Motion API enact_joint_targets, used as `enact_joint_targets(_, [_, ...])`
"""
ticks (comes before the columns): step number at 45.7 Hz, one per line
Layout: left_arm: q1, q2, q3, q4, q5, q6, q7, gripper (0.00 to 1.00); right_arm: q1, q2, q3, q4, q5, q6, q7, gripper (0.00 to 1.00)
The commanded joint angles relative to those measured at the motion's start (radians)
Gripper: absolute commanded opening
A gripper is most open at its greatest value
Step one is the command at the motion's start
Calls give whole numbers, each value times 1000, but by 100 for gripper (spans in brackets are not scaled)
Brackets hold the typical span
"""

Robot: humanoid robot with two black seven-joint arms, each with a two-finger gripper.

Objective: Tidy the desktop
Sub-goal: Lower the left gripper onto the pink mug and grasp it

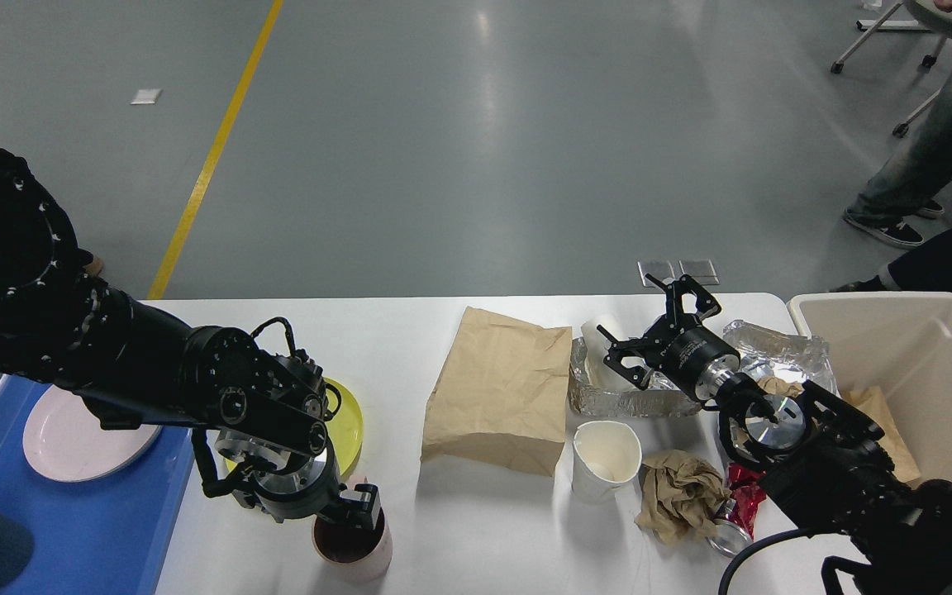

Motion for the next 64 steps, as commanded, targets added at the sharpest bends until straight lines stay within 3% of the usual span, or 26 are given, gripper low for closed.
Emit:
enact_joint_targets(1, [42,0,1,38,0,0,2,85,0,0,0,0,0,0,0,100])
enact_joint_targets(25, [114,-17,-5,115,2,0,16,83,0,0,0,0,0,0,0,100])
enact_joint_targets(29, [120,-15,-20,115,2,-4,18,75,0,0,0,0,0,0,0,100])
enact_joint_targets(32, [118,-15,-22,115,2,-12,27,64,0,0,0,0,0,0,0,100])
enact_joint_targets(39, [128,-17,-27,115,2,-14,77,36,0,0,0,0,0,0,0,100])
enact_joint_targets(47, [143,-17,-45,115,2,-15,134,12,0,0,0,0,0,0,0,100])
enact_joint_targets(53, [147,-17,-50,115,0,-15,153,0,0,0,0,0,0,0,0,100])
enact_joint_targets(64, [147,-15,-54,114,0,-15,156,0,0,0,1,0,0,0,0,100])
